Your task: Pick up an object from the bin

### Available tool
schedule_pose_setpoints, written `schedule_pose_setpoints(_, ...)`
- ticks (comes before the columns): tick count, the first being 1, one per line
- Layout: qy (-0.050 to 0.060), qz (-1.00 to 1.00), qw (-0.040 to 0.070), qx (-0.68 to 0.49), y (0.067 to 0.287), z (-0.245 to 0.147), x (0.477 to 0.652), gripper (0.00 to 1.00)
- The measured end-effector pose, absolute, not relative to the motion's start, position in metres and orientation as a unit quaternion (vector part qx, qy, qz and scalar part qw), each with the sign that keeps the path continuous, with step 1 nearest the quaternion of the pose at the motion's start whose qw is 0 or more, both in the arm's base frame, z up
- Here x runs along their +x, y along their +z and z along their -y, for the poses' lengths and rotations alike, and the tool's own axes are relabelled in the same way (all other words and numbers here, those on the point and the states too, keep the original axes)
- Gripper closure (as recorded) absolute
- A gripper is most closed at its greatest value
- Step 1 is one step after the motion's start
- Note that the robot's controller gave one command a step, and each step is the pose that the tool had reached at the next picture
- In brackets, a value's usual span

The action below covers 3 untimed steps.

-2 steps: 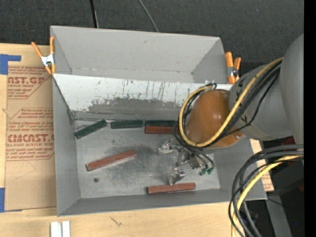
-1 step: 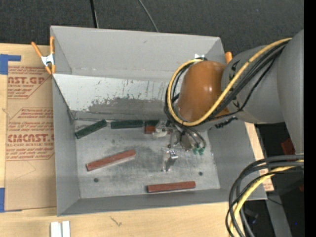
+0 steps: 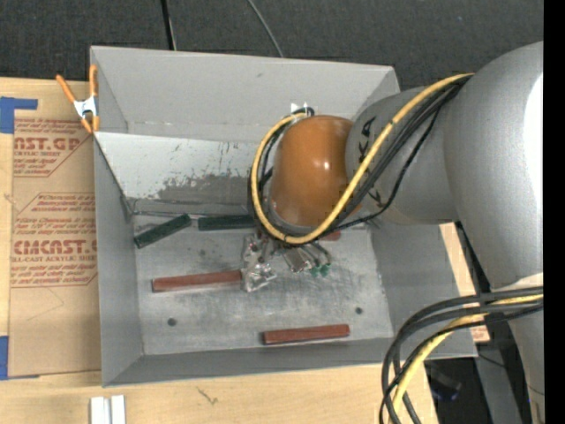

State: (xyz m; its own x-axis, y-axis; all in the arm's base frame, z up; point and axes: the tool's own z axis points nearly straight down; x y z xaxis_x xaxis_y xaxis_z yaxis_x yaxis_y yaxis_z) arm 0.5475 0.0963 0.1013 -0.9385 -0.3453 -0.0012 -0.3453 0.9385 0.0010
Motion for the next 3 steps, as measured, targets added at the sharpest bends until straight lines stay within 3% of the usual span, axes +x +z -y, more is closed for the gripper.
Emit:
schedule_pose_setpoints(1,0.001,-0.984,0.001,-0.175,0.101,-0.096,0.548,0.00)
schedule_pose_setpoints(2,0.001,-0.984,0.001,-0.175,0.101,-0.096,0.548,0.00)
schedule_pose_setpoints(3,-0.002,-0.965,0.003,-0.264,0.077,-0.161,0.576,1.00)
